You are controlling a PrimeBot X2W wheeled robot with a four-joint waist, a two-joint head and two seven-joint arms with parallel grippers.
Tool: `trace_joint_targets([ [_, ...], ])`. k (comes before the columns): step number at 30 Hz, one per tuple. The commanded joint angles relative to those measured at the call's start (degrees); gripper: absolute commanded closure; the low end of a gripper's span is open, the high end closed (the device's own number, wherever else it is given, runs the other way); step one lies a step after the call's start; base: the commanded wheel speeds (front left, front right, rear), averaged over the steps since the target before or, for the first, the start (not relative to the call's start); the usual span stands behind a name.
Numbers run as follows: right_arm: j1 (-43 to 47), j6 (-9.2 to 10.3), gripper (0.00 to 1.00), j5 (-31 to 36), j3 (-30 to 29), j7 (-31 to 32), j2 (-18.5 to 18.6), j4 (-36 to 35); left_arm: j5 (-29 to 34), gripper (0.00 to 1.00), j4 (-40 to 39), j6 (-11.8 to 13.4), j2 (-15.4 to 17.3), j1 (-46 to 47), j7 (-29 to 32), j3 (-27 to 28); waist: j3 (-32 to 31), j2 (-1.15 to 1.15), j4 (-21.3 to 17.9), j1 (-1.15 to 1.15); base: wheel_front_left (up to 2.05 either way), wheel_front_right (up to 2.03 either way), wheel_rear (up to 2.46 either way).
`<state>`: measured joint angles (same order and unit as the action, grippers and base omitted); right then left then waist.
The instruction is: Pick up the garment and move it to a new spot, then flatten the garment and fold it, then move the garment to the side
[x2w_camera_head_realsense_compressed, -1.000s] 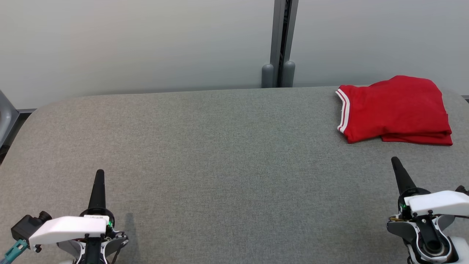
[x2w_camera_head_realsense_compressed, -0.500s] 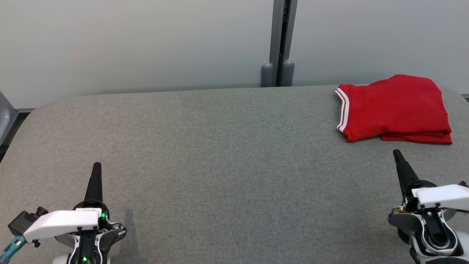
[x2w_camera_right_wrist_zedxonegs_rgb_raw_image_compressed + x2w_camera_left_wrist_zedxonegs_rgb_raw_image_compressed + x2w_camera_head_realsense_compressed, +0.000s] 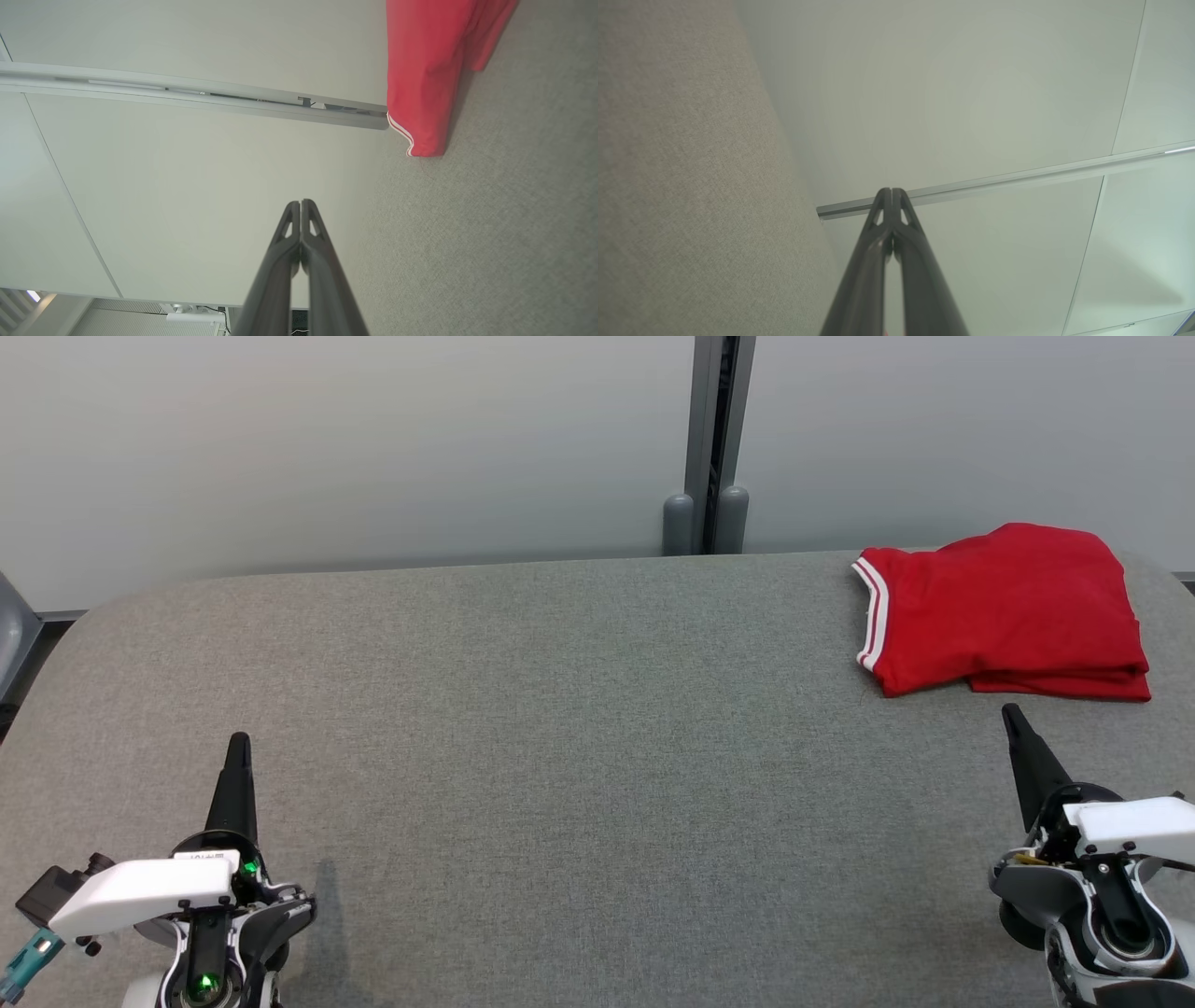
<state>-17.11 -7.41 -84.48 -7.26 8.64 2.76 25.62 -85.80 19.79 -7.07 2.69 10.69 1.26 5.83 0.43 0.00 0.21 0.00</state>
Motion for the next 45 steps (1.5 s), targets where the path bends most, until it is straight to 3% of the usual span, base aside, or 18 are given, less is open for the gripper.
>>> trace_joint_targets([
  [1,-0.61,-0.13,1.0,-1.12,-0.42,0.46,0.27,0.22,-0.87,1.0,-0.06,-0.45,0.3,0.99,0.19,0.3,0.01,0.0,-0.01,0.0,0.0,0.0,0.0],
  [15,-1.69,-0.14,1.0,-6.54,-1.03,2.19,0.23,0.73,-6.24,1.0,0.16,-0.63,0.32,1.98,1.43,0.9,0.22,0.0,-0.16,0.0,0.0,0.0,0.0],
  [45,-1.68,-0.14,1.0,-6.4,-0.95,2.13,0.25,0.69,-6.02,1.0,0.14,-0.57,0.31,1.88,1.41,0.85,0.22,0.0,-0.16,0.0,0.0,0.0,0.0],
])
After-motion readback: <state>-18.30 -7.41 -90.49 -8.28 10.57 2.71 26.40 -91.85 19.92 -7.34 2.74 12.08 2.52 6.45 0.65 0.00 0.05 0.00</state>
